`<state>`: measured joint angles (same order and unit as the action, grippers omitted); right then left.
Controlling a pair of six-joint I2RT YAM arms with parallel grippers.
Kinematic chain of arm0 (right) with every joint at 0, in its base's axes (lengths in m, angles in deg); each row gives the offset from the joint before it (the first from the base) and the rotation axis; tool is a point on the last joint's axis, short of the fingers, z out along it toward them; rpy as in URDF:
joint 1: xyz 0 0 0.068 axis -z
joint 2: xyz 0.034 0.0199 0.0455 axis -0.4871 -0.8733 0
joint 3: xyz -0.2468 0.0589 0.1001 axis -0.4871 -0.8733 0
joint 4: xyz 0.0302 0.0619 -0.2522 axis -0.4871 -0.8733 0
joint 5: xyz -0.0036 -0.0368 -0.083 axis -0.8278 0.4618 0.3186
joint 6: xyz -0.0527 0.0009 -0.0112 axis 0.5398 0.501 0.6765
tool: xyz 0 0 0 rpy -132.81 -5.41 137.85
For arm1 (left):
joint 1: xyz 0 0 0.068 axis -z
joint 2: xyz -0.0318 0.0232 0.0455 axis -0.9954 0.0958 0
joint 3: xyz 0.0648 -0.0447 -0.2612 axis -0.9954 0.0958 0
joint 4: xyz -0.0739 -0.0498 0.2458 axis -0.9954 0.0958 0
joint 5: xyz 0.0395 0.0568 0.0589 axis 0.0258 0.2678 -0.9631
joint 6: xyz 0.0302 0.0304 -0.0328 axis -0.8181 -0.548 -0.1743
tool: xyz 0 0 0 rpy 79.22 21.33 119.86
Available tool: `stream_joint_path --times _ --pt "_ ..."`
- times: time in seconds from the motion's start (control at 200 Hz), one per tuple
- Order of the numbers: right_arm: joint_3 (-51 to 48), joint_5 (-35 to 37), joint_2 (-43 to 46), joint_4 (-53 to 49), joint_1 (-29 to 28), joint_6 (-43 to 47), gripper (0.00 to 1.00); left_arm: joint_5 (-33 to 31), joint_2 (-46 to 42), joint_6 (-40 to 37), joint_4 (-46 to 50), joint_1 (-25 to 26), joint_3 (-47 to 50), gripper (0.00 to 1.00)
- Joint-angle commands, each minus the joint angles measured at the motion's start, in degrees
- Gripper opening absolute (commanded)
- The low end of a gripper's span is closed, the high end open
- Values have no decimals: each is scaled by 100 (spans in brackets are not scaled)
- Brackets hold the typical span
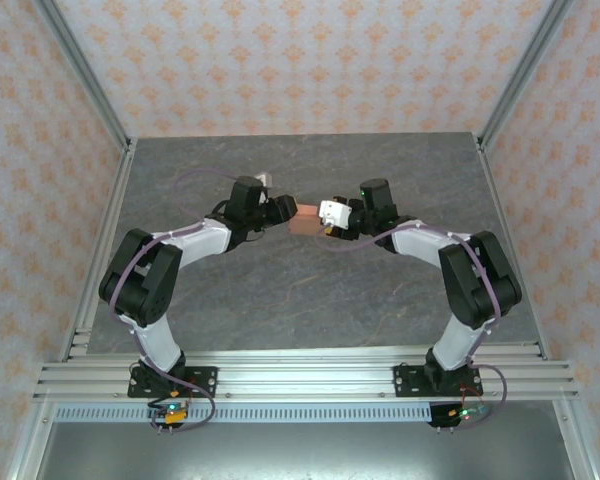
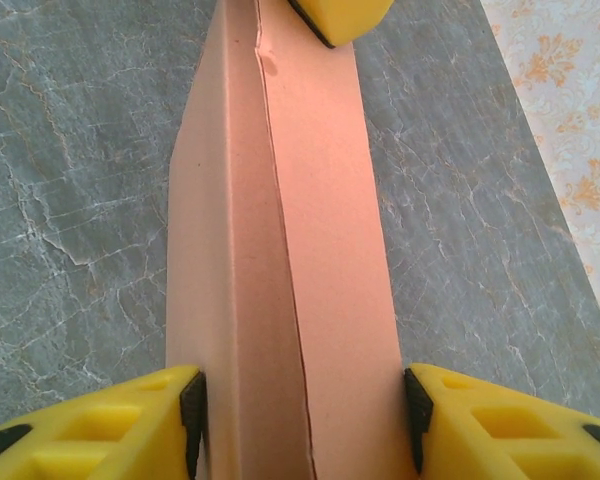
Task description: Fold the paper box
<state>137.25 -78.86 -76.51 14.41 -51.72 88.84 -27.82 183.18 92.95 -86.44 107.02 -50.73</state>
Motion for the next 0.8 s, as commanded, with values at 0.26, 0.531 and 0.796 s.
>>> stream_joint_path --times 0.26,0.531,0.796 --pt "1 -1314 757 -932 409 -575 62 -491 345 -276 1037 111 15 53" --pt "215 -1738 802 -1497 535 -349 62 -460 430 -328 1202 111 -104 53" --pt "-22 -1334 169 -1567 571 -288 55 -439 544 -444 1435 103 -267 53"
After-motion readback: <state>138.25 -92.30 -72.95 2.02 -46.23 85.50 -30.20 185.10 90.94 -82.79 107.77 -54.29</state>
